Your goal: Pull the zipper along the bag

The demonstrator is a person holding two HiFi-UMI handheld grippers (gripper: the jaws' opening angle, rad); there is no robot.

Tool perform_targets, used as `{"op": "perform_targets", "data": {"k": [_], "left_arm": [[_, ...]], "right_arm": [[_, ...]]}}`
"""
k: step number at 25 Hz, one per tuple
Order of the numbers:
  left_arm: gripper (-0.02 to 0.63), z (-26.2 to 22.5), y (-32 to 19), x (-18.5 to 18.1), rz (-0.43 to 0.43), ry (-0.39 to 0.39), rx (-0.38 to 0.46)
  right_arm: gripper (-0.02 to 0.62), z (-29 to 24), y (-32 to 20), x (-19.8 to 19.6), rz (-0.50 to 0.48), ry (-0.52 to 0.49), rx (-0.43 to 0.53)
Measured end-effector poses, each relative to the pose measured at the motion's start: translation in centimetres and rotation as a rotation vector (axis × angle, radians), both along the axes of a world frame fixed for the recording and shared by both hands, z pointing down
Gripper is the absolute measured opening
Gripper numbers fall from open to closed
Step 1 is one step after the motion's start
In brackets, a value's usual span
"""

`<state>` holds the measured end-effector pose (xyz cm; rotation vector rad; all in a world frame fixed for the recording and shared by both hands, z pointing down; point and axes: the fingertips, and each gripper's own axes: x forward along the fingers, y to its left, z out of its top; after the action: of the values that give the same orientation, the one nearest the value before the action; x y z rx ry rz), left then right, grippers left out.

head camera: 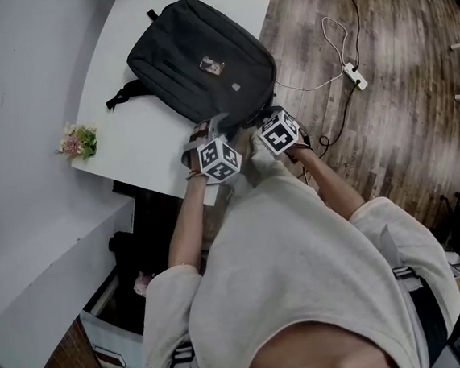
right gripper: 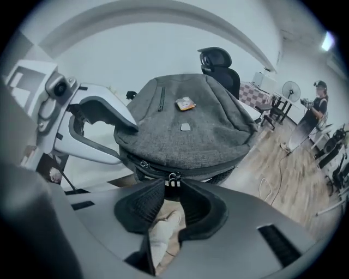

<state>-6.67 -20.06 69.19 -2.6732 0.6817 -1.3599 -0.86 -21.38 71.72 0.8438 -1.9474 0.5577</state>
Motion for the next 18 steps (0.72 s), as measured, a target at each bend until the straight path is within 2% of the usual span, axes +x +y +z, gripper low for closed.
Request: {"op": "perform_targets", "data": {"k": [2, 3, 9, 15, 18], "left_arm": [[0.209, -0.9, 0.0, -0.2, -0.057, 0.057, -0.009], [0.209, -1.5, -0.1, -0.5, -0.092, 0.088, -0.009], [0.202, -5.2, -2.0, -3.6, -0.329, 0.268, 0.013], [0.153, -10.6, -4.6, -7.9, -0.608, 0.551, 0.044], [0.116, -13.4, -5.7, -10.4, -0.697, 0.636, 0.103]], "right_arm": [[0.148, -0.9, 0.0, 0.0, 0.024, -0.069, 0.024], [0.155, -1.6, -0.2, 0.1, 0.046, -0.099, 0.048], [0.127, -6.5, -2.9, 1.9, 0.195, -0.217, 0.247], [0.089, -11.7, -6.4, 3.8, 0.286, -0.285, 0.386], [0.061, -14.4, -7.7, 4.6, 0.31, -0.312, 0.451]]}}
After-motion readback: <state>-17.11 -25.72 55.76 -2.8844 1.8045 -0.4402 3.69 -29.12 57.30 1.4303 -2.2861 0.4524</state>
